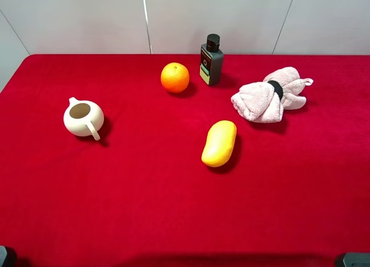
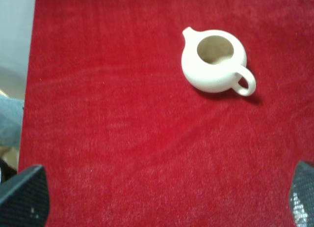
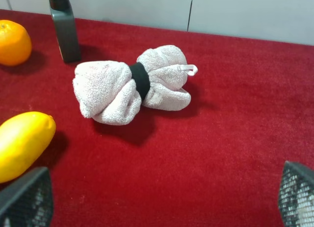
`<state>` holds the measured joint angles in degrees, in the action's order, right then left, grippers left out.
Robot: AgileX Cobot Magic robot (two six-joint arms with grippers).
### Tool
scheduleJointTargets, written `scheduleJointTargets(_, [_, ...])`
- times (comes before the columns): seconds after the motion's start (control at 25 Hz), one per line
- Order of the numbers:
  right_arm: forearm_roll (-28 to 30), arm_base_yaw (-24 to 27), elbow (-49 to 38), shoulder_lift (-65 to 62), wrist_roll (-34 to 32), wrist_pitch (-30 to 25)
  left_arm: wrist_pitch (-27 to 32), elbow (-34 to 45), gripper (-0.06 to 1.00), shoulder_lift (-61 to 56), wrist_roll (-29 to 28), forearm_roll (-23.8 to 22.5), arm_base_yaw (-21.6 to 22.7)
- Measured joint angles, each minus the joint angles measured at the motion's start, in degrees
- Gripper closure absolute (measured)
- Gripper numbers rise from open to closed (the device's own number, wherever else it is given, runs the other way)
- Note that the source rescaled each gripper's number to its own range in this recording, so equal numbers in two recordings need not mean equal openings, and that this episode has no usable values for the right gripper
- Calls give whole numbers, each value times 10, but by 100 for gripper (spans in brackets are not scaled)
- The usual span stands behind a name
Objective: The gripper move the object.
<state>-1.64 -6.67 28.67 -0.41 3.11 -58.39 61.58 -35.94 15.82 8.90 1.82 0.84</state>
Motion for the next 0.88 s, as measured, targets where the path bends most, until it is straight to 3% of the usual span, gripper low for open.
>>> scheduleJointTargets(0.88, [0,0,0,0,0,0,-57,-37,-4,283,26,49,0])
